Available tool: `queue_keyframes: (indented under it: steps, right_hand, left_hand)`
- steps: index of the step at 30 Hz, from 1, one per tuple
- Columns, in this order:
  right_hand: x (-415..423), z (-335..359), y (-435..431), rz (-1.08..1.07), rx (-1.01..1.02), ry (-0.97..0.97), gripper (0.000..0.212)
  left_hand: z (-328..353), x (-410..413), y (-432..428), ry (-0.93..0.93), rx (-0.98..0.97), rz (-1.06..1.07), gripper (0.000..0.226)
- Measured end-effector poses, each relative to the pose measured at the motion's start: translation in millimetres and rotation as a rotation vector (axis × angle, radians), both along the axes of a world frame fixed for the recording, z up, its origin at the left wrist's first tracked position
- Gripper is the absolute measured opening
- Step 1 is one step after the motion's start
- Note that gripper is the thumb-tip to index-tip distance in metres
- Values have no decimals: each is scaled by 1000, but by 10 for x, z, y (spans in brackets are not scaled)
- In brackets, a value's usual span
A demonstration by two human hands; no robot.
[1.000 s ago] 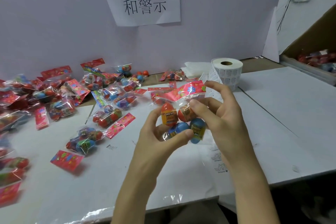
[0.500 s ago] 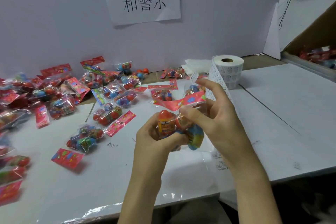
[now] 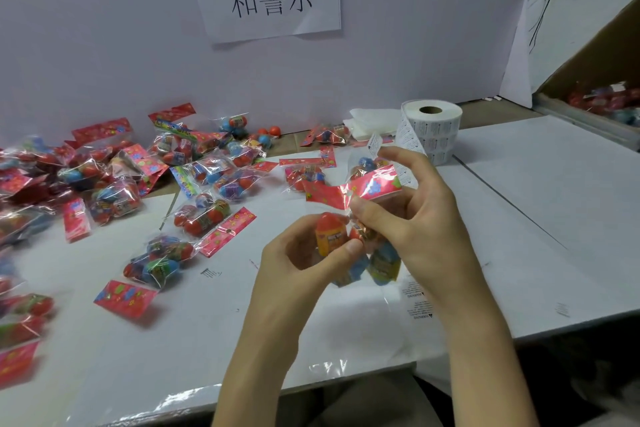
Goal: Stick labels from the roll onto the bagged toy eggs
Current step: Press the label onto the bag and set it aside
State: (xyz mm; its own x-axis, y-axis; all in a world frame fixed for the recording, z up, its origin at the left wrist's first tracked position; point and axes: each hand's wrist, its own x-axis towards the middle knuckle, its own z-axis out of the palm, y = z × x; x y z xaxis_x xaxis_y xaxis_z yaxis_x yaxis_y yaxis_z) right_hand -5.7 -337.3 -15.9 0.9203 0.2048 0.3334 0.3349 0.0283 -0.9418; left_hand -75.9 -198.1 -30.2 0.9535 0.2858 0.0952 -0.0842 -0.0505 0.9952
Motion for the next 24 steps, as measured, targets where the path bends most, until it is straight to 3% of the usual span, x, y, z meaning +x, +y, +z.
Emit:
queue_keyframes:
  steps: [11, 17, 24]
  right_hand:
    - [3, 2, 12, 0, -56, -38, 49]
    - [7, 2, -48, 128, -125, -46, 68]
    - [26, -13, -41, 106, -131, -60, 60]
  left_hand:
    - [-25, 16, 58, 3, -7, -4, 69]
    - [-56, 1, 100, -16, -2, 26, 56]
    - [-53, 16, 142, 7, 38, 12, 41]
